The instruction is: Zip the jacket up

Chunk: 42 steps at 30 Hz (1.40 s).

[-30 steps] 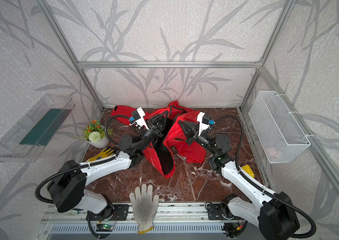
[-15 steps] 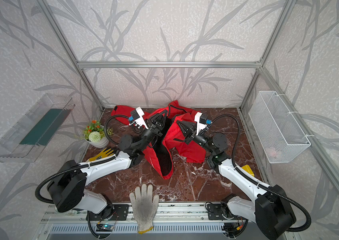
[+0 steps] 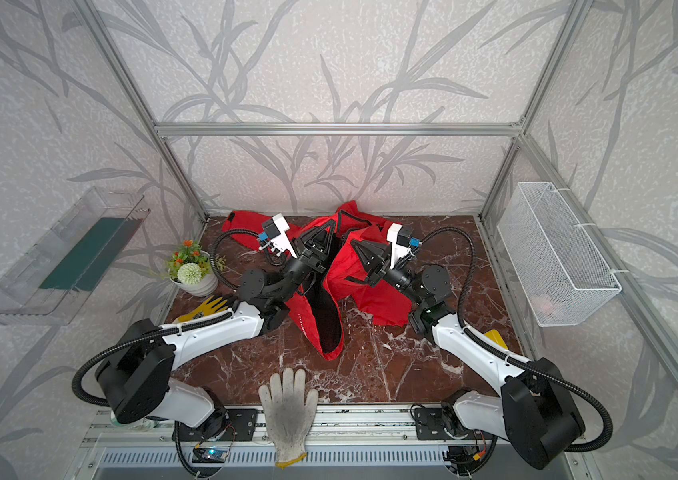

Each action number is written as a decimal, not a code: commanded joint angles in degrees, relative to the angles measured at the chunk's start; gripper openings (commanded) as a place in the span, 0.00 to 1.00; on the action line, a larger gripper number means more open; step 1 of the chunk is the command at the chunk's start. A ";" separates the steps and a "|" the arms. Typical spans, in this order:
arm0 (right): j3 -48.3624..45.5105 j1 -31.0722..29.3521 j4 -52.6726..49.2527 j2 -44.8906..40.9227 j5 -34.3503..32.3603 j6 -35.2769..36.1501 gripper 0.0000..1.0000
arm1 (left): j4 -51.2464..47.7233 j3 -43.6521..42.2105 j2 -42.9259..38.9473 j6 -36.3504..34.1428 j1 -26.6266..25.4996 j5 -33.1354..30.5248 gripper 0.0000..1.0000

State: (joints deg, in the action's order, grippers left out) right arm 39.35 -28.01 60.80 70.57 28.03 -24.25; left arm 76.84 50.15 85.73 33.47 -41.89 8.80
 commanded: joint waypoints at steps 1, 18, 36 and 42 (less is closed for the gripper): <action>1.45 0.24 4.83 -0.08 1.24 -0.62 0.00 | 4.31 0.66 0.49 1.04 0.13 0.40 0.00; 2.98 0.24 2.84 -0.70 0.98 -0.23 0.00 | 4.34 1.05 1.18 4.27 0.09 0.36 0.00; 2.07 0.24 1.08 -1.04 -0.20 0.29 0.00 | 4.29 1.61 1.26 5.37 0.09 0.39 0.00; 1.90 0.24 1.48 -0.87 -0.52 0.16 0.00 | 4.34 1.62 1.16 5.11 0.13 -0.54 0.00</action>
State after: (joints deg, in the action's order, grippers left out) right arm 40.58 -28.01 59.48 70.57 28.14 -24.60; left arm 77.21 50.17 87.18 38.59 -41.89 8.58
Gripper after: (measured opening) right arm 0.055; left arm 0.050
